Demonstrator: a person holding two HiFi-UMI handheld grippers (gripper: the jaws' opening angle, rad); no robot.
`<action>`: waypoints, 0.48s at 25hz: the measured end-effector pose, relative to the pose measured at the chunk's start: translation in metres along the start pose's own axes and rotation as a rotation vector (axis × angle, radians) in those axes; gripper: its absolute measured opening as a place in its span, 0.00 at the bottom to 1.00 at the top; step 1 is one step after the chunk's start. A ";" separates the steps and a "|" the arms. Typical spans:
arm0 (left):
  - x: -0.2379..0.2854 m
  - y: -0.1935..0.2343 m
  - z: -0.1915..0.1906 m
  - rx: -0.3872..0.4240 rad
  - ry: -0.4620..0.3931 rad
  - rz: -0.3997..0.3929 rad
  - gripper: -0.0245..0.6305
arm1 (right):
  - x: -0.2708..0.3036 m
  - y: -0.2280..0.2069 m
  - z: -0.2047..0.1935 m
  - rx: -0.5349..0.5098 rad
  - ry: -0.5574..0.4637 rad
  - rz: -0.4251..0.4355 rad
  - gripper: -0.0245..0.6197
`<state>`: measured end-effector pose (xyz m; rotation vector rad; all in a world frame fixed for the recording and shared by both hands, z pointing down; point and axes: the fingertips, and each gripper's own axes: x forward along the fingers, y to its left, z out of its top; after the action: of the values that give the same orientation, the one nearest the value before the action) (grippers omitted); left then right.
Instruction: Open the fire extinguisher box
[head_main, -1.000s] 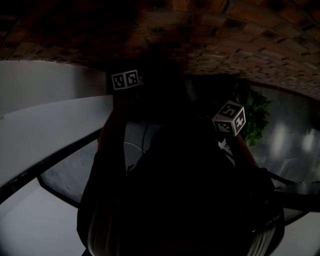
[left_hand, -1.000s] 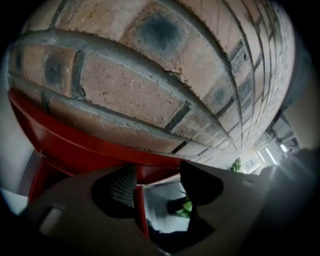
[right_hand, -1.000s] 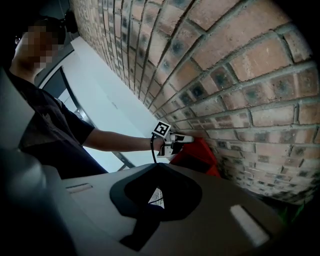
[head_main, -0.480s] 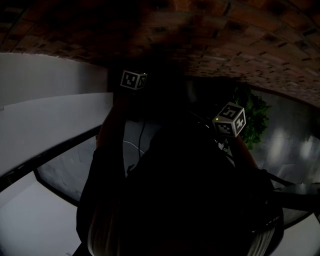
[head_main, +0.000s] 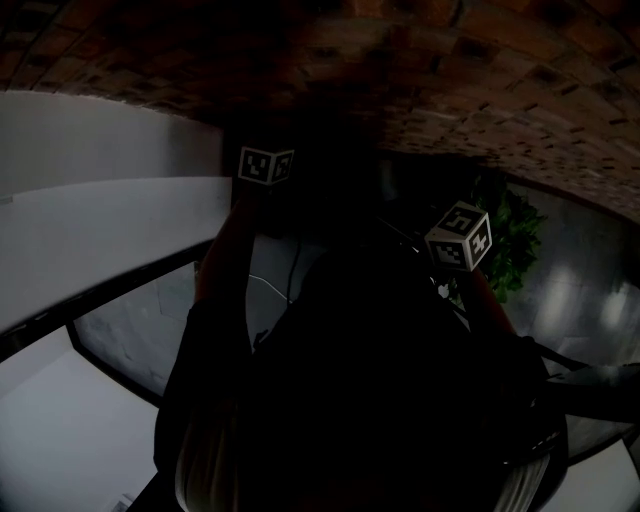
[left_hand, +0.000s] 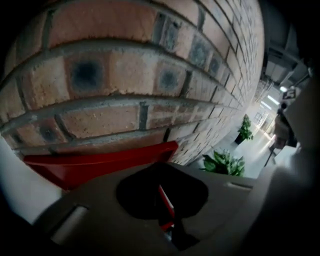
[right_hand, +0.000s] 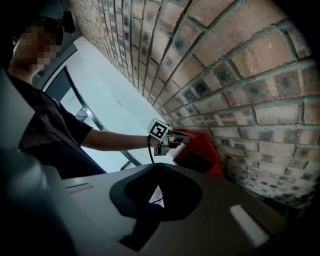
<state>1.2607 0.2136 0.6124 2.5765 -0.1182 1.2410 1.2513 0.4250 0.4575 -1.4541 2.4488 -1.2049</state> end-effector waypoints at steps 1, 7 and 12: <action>-0.004 -0.008 0.002 -0.011 -0.016 -0.031 0.04 | 0.001 0.001 -0.001 -0.003 0.005 0.005 0.04; -0.041 -0.038 0.009 0.042 -0.112 -0.042 0.04 | 0.007 0.005 -0.017 0.003 0.077 0.058 0.04; -0.098 -0.057 -0.010 -0.014 -0.202 0.059 0.04 | 0.019 0.014 -0.028 -0.043 0.164 0.175 0.04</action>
<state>1.2028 0.2668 0.5303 2.6979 -0.2439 0.9921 1.2196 0.4307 0.4738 -1.1621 2.6584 -1.2883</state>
